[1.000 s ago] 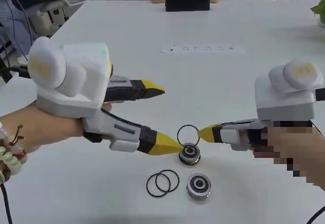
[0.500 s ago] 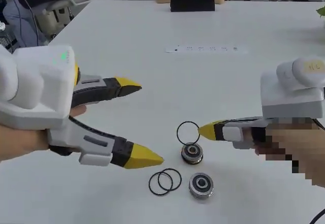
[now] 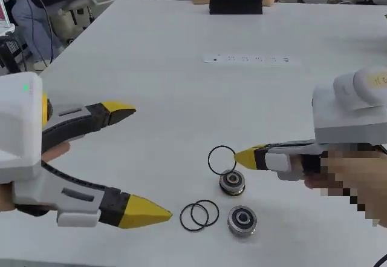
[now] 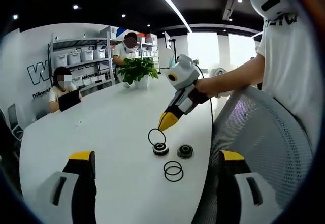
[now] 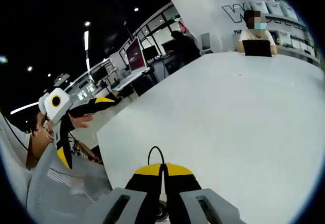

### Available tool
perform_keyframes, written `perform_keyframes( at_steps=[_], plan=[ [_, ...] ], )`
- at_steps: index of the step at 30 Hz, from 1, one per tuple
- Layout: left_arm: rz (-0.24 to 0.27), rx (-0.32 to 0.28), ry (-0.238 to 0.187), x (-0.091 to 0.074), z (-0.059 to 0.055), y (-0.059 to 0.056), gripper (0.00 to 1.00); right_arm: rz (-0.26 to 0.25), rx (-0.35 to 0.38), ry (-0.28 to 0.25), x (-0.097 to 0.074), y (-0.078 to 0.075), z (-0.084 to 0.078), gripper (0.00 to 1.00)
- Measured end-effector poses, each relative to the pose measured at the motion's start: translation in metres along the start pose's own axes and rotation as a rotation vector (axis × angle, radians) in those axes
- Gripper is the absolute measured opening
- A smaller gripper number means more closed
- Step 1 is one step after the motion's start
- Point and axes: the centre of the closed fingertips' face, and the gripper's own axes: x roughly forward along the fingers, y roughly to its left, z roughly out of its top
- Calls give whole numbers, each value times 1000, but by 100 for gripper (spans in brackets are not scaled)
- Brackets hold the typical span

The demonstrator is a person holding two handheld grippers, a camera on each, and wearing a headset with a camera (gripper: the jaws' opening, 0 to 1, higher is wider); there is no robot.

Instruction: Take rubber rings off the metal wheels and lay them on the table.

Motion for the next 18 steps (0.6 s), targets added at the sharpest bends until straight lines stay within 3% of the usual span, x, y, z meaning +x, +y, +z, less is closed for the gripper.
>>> perform_keyframes(
  at_steps=[8,18],
  plan=[
    [61,-54,19,-16,-21,1,99,25,-9,15,3,9,-3,0],
    [108,-116,17,-27,-34,-2,99,66,-14,54,13,20,-13,0]
  ],
)
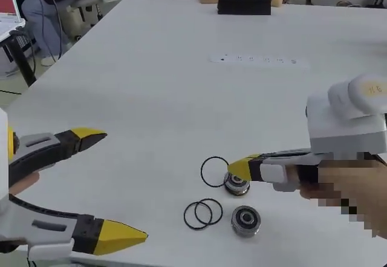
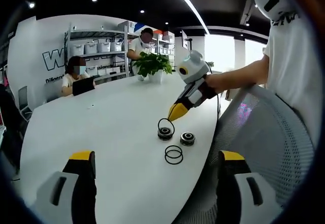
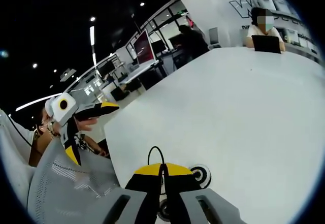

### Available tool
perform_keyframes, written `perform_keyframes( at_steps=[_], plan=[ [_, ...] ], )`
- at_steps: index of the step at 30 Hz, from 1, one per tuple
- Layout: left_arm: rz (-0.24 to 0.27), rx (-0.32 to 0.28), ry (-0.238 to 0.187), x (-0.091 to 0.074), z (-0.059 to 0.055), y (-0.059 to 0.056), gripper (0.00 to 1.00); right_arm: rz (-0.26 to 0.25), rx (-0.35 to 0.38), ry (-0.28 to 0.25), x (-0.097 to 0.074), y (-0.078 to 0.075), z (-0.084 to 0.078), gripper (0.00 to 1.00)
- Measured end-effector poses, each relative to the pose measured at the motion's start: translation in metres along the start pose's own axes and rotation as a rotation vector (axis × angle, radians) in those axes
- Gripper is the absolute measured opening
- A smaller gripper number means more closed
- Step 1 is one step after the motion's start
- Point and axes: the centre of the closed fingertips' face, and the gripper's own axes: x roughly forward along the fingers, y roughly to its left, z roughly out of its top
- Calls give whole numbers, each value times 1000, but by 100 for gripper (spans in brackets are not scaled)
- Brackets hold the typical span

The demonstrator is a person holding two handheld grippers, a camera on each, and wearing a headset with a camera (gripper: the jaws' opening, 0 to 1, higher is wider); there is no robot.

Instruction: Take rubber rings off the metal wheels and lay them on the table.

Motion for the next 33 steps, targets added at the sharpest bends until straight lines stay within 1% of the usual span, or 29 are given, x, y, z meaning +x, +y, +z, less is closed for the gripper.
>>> perform_keyframes(
  at_steps=[4,10,15,20,24,29,33],
  plan=[
    [7,-16,6,2,-6,-4,99,16,-2,18,4,4,-5,0],
    [3,-32,21,3,-14,-9,99,41,6,50,11,8,-14,0],
    [4,-44,29,2,-19,-11,99,54,-4,98,18,11,-25,0],
    [17,-67,13,0,-17,-8,99,67,-10,142,26,14,-38,0],
    [12,-67,21,0,-19,-10,98,74,-12,172,30,13,-46,0],
    [11,-68,26,1,-20,-9,98,64,-5,184,30,8,-49,0],
    [13,-73,28,1,-21,-8,98,64,24,183,32,6,-51,0]
  ],
)
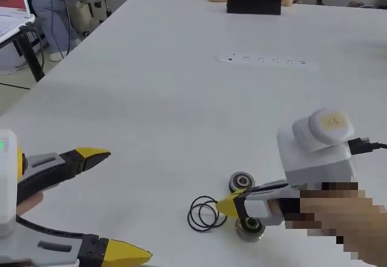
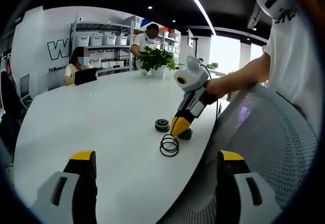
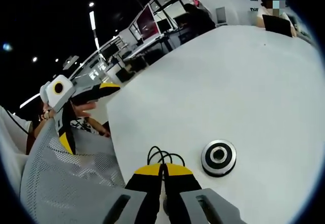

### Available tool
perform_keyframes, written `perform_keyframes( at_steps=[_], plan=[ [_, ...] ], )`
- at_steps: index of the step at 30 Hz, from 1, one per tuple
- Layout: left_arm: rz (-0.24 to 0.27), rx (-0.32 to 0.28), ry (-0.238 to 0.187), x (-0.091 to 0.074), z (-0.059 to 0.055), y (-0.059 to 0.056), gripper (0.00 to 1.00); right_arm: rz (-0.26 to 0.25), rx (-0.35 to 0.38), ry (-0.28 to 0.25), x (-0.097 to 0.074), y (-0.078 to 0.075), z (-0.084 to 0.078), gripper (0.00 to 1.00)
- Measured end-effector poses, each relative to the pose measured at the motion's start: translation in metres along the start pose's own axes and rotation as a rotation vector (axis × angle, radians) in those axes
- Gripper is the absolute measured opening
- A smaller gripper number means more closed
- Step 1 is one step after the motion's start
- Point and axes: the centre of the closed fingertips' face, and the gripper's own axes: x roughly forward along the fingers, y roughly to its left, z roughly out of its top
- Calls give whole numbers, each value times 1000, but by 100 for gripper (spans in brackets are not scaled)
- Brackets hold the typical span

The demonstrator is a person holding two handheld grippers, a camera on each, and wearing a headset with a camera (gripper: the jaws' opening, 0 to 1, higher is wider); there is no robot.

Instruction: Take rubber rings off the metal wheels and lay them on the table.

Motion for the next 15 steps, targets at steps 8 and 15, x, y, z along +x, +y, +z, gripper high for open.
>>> perform_keyframes(
  at_steps=[8,15],
  plan=[
    [-4,-2,8,1,-1,0,97,-21,0,10,3,-4,-3,0],
    [-2,-11,3,1,-1,0,96,-44,-26,23,7,-7,-6,4]
  ],
)
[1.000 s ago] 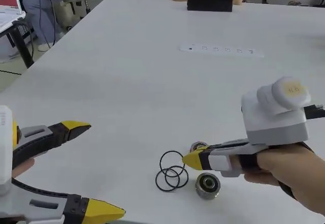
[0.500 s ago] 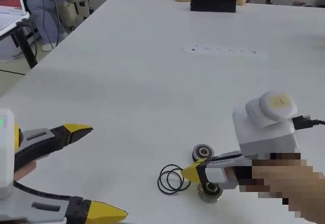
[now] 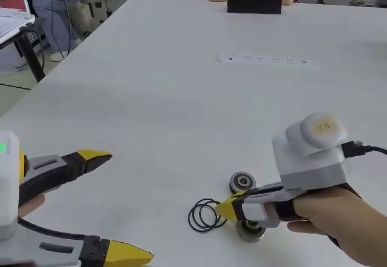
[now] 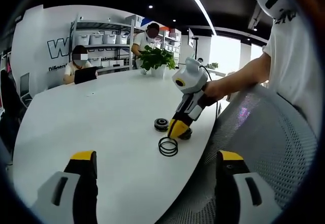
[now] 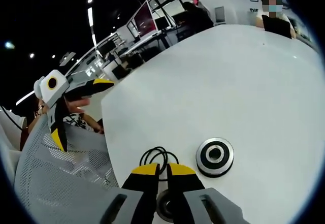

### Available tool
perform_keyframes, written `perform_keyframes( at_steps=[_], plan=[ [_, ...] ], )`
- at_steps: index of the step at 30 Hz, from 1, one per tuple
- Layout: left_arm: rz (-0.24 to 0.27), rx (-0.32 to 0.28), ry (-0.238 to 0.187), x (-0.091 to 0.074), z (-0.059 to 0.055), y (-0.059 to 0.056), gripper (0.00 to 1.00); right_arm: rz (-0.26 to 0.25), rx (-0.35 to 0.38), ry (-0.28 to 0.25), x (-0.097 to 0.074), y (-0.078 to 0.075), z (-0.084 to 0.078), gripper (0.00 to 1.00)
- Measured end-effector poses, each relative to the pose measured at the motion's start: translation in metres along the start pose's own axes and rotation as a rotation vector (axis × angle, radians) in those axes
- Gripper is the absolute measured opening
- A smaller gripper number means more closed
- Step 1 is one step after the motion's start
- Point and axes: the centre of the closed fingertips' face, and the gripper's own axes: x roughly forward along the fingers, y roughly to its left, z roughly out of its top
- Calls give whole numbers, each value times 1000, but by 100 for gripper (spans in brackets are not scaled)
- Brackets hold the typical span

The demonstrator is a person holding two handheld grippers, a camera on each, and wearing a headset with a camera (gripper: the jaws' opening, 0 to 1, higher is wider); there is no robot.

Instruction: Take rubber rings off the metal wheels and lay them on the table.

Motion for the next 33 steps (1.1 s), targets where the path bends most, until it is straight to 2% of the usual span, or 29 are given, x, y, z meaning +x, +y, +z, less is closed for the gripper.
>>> perform_keyframes(
  at_steps=[12,17,20,26,33],
  plan=[
    [-1,-9,-9,0,1,0,96,-12,-91,28,4,4,-3,9],
    [2,-11,-11,-1,1,0,96,-1,-103,31,4,6,-4,9],
    [4,-11,-12,-1,1,0,96,-13,-112,24,1,3,-1,9],
    [1,-5,-6,-1,1,0,96,-26,-81,-40,-10,-4,15,10],
    [-4,0,2,-1,0,0,96,-40,-43,-138,-25,-11,37,12]
  ],
)
